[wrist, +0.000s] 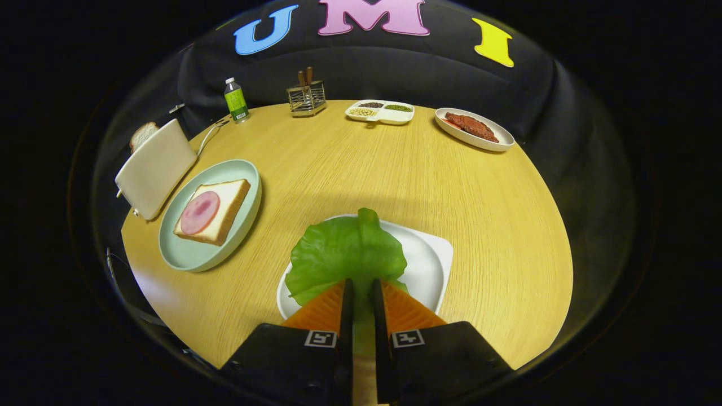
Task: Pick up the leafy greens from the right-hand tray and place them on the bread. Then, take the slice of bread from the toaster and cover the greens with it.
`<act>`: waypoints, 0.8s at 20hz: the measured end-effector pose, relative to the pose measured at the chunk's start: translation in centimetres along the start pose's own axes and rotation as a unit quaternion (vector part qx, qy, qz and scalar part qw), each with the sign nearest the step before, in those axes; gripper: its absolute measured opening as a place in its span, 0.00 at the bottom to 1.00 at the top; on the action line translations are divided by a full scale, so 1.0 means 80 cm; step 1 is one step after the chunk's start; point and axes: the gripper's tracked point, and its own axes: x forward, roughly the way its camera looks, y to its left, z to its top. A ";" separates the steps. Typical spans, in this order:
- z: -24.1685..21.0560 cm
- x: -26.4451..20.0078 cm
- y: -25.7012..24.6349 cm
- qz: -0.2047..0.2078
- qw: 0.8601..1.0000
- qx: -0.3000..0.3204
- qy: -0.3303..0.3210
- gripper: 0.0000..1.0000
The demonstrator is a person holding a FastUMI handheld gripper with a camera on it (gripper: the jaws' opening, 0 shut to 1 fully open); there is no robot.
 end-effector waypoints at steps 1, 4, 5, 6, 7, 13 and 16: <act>0.000 0.002 0.000 0.001 1.000 0.002 0.005 0.12; 0.000 0.001 0.001 0.005 1.000 -0.003 0.012 0.07; 0.001 0.000 0.001 0.006 1.000 0.001 0.016 0.07; 0.000 -0.001 0.003 0.013 1.000 0.010 0.024 0.07; 0.003 -0.005 0.003 0.016 0.999 0.018 0.025 0.06; 0.047 -0.050 0.006 0.015 0.999 0.042 -0.006 0.06; 0.081 -0.084 0.024 0.027 0.997 0.052 -0.041 0.06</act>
